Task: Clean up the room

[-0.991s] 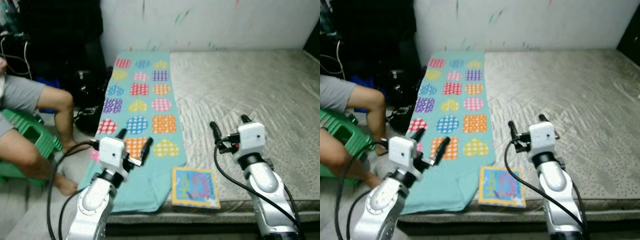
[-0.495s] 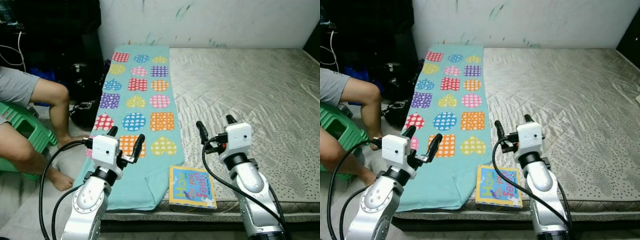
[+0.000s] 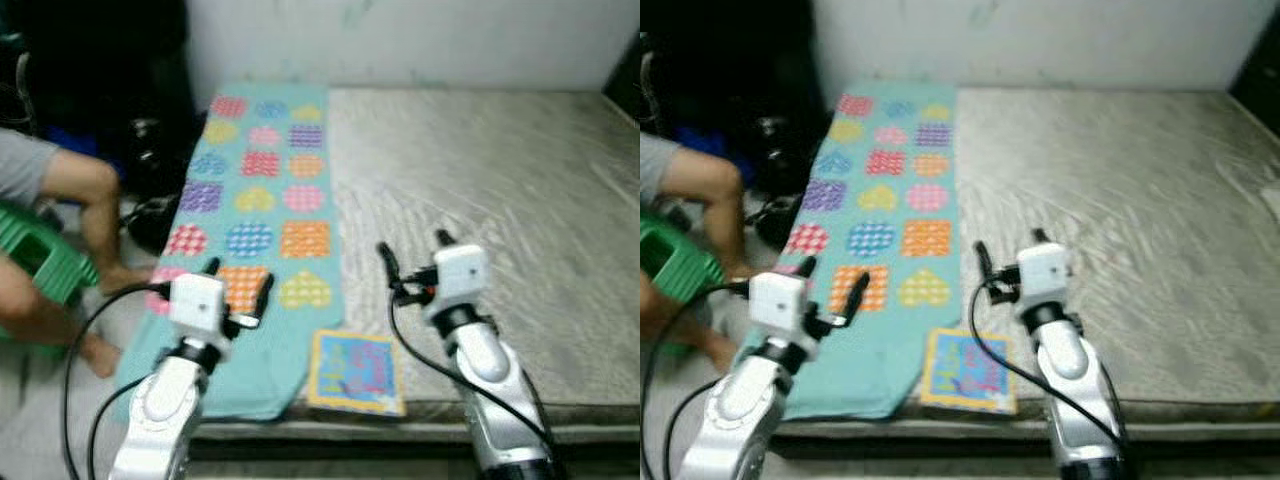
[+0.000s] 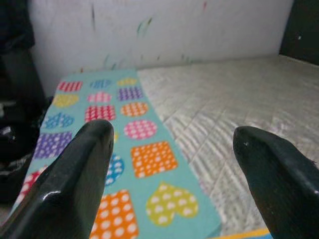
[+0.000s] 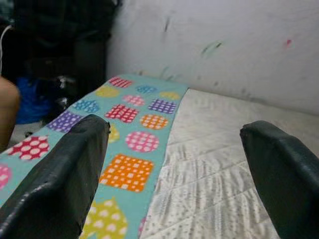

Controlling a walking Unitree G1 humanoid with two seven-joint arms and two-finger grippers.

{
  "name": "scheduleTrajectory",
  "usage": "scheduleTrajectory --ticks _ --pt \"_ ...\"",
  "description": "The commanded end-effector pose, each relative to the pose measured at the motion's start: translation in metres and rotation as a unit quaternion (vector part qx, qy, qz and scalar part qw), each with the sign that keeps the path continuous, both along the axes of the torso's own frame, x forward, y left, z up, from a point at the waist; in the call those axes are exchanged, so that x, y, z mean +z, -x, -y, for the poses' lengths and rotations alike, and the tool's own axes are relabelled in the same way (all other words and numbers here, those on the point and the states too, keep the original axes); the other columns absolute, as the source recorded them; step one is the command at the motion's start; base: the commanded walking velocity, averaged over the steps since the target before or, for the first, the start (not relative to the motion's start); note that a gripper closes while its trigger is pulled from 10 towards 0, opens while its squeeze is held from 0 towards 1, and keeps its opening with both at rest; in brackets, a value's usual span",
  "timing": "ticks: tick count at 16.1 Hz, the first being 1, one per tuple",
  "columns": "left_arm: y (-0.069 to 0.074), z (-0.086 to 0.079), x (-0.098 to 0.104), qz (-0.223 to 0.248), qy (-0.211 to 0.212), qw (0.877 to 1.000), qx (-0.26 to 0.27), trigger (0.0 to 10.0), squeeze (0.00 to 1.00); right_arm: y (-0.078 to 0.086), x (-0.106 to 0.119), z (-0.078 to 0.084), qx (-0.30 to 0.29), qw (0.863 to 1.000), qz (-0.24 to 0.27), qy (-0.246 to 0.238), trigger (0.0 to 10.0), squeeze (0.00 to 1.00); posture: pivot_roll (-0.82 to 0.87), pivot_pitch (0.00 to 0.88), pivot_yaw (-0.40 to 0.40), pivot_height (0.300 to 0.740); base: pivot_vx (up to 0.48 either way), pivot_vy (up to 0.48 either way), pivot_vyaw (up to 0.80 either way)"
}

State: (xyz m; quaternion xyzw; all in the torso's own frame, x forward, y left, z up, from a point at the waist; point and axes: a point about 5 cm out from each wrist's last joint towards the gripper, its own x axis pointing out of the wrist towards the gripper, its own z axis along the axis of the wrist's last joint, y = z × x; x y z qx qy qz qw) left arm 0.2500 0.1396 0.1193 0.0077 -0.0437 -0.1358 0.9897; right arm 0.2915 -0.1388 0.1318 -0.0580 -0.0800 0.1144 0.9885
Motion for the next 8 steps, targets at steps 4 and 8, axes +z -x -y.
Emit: scheduleTrajectory --ticks 4,8 --pt "0.003 0.0063 0.0 -0.002 0.001 1.0 -0.007 10.0 0.0 0.0011 -0.0034 0.0062 -0.011 1.0 -0.008 0.002 10.0 0.0 -0.03 0.111 -0.022 0.74 0.0 -0.292 0.0" --pt "0.0043 0.0046 0.0006 -0.003 0.002 1.0 -0.003 10.0 0.0 0.0003 -0.0059 0.0014 -0.005 1.0 -0.012 -0.003 10.0 0.0 -0.02 0.116 -0.026 0.74 0.0 -0.292 0.0"
